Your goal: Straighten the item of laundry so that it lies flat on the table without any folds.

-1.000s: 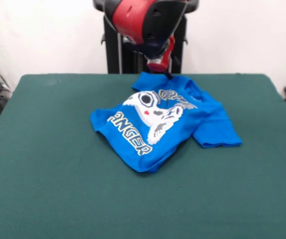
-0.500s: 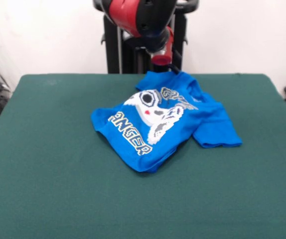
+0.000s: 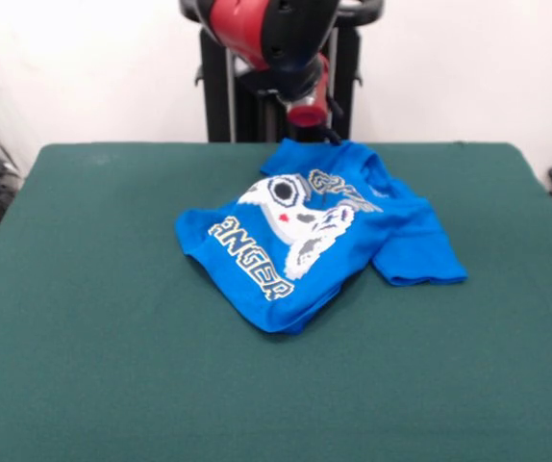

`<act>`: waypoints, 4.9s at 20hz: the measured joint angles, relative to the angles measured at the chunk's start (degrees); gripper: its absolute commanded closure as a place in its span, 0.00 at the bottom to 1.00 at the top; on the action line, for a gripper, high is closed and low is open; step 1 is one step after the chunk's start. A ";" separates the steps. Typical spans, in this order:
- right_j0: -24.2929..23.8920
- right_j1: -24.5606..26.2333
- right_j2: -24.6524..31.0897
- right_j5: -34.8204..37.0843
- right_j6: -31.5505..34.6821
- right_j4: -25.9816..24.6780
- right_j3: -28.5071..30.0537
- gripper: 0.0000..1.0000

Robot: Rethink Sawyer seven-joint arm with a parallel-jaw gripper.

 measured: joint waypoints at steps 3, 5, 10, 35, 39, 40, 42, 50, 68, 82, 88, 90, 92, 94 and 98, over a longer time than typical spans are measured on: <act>-0.69 0.09 -0.01 3.18 -0.05 -0.09 -0.01 0.00; -1.41 0.11 -0.01 5.26 -0.18 -0.38 -0.01 0.00; -3.84 0.05 -0.01 8.24 -0.88 -2.01 0.02 0.00; -15.82 -4.67 5.36 6.06 -0.90 -7.07 5.92 0.00; -16.24 -4.58 6.99 6.06 -0.90 -7.06 6.01 0.00; -16.24 -4.54 7.24 6.06 -0.90 -7.09 6.02 0.00; -16.24 -4.47 7.76 6.06 -0.90 -7.09 6.01 0.00; -15.85 -4.01 8.47 8.54 -0.90 -7.10 6.01 0.00; -11.15 -2.59 7.82 13.43 -0.90 -8.38 5.58 0.00; 10.23 6.77 -6.11 8.32 -0.81 -8.27 -3.50 0.00; 19.46 14.26 -13.15 2.14 1.30 -8.13 -9.65 0.00; 21.69 16.43 -15.04 0.41 2.97 -7.57 -11.28 0.00; 23.19 18.01 -16.45 -0.84 4.50 -6.89 -12.40 0.00; 24.68 19.72 -18.05 -2.09 6.49 -5.76 -13.54 0.00; 26.91 23.13 -21.19 -4.54 10.41 -3.17 -15.65 0.00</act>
